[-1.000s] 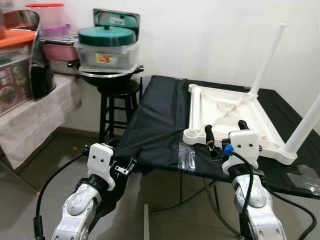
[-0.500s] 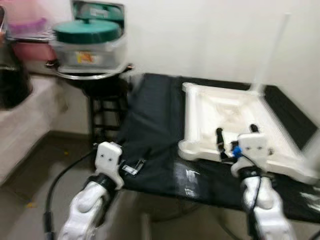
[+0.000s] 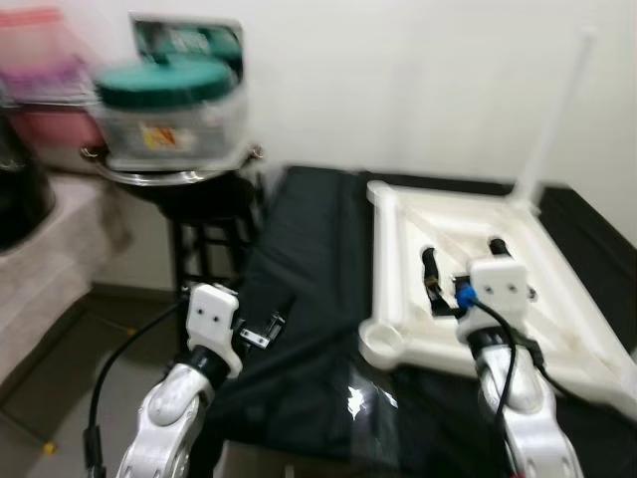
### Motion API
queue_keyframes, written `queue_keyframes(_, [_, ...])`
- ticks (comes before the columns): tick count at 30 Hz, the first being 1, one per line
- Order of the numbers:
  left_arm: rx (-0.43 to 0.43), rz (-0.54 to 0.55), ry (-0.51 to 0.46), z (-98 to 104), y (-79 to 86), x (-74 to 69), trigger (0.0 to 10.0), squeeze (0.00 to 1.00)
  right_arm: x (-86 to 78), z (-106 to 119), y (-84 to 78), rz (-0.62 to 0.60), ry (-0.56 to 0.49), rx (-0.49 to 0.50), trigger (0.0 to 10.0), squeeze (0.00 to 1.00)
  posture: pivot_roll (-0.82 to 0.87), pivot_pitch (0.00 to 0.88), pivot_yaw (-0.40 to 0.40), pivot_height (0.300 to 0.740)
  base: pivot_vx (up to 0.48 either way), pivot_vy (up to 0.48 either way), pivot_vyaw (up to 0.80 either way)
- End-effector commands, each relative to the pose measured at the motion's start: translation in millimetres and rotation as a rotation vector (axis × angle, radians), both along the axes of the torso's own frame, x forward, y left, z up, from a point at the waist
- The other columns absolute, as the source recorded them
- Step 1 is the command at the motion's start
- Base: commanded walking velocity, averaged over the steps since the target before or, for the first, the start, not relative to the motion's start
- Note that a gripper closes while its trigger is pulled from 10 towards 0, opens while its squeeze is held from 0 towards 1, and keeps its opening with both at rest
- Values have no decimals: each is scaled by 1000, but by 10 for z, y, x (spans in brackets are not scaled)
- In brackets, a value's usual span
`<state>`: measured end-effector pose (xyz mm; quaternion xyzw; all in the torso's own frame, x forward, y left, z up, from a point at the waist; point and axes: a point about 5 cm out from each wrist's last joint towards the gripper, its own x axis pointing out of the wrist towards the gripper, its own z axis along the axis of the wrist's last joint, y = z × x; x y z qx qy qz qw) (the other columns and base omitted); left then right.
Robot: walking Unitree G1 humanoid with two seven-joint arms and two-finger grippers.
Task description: Building children table
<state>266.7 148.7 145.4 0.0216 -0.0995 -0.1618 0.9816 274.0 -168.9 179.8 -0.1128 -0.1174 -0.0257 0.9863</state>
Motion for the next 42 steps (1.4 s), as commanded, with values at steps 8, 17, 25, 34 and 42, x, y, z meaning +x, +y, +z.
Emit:
queue_keyframes(8, [-6,-3,-2,-6,-4,3,10000,0,-6,-8,-33,-15,0,-9,10000,0,54,0,-91,740,161,0,0])
queue_keyframes(17, [-7,-2,-6,6,-5,2,10000,0,-4,-9,-38,-15,1,-12,10000,0,54,0,-92,740,336,0,0])
queue_keyframes(25, [-7,1,-4,4,-3,6,10000,0,1,-10,-32,-15,1,-11,10000,0,56,0,-93,740,322,0,0])
queue_keyframes(34, [-8,11,-3,6,0,13,10000,0,9,-14,-33,-15,3,-11,10000,0,56,0,-95,740,0,0,0])
queue_keyframes(42, [-19,15,10,-7,3,11,10000,0,6,-17,-35,-16,3,-14,10000,0,52,0,-94,740,0,0,0])
